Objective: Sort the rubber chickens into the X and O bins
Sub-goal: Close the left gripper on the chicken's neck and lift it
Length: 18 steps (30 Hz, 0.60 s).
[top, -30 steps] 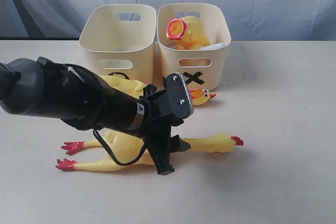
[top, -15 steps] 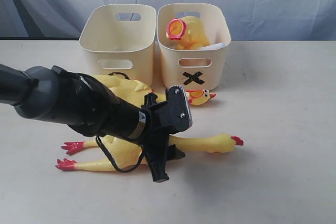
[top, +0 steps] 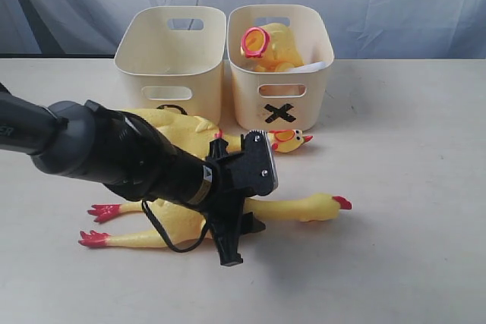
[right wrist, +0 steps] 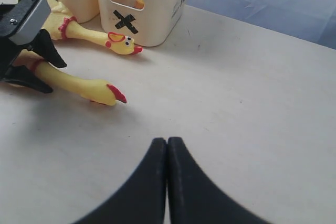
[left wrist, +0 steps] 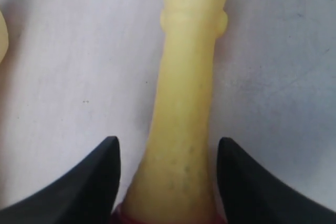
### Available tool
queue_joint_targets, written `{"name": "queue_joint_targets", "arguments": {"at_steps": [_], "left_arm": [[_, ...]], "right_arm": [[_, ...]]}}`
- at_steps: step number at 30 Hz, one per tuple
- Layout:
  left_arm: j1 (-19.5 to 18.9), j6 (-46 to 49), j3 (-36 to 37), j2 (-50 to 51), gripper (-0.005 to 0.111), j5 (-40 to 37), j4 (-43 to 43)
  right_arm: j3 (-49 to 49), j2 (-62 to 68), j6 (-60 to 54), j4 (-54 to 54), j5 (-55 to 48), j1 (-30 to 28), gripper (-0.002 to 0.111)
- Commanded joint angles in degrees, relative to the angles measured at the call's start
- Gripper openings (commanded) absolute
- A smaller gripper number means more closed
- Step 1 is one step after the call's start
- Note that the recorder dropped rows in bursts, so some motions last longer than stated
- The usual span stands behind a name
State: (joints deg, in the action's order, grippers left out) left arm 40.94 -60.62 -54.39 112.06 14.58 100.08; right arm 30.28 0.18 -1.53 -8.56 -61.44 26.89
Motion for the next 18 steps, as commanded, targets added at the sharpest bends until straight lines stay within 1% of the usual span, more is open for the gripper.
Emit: {"name": "queue_joint_targets", "arguments": {"at_steps": [1, 3, 8, 16, 18], "left_arm": [[0.4, -0.2, 0.1, 1.2, 0.038, -1.0, -0.1], [0.4, -0.2, 0.1, 1.2, 0.025, -1.0, -0.1], [0.4, -0.2, 0.1, 1.1, 0.0, -0.5, -0.1], [0.4, -3.9, 0.1, -2.7, 0.0, 1.3, -0.1], [0.9, -3.9, 0.1, -4.2, 0.0, 1.3, -0.1]], "right_arm": [[-0.2, -0.2, 0.2, 0.0, 0.3, 0.6, 0.0], [-0.2, -0.2, 0.2, 0.0, 0.3, 0.6, 0.0], [-0.2, -0.2, 0.2, 0.0, 0.3, 0.6, 0.0], [-0.2, -0.2, 0.2, 0.0, 0.3, 0.6, 0.0], [-0.2, -0.2, 0.2, 0.0, 0.3, 0.6, 0.0]]}}
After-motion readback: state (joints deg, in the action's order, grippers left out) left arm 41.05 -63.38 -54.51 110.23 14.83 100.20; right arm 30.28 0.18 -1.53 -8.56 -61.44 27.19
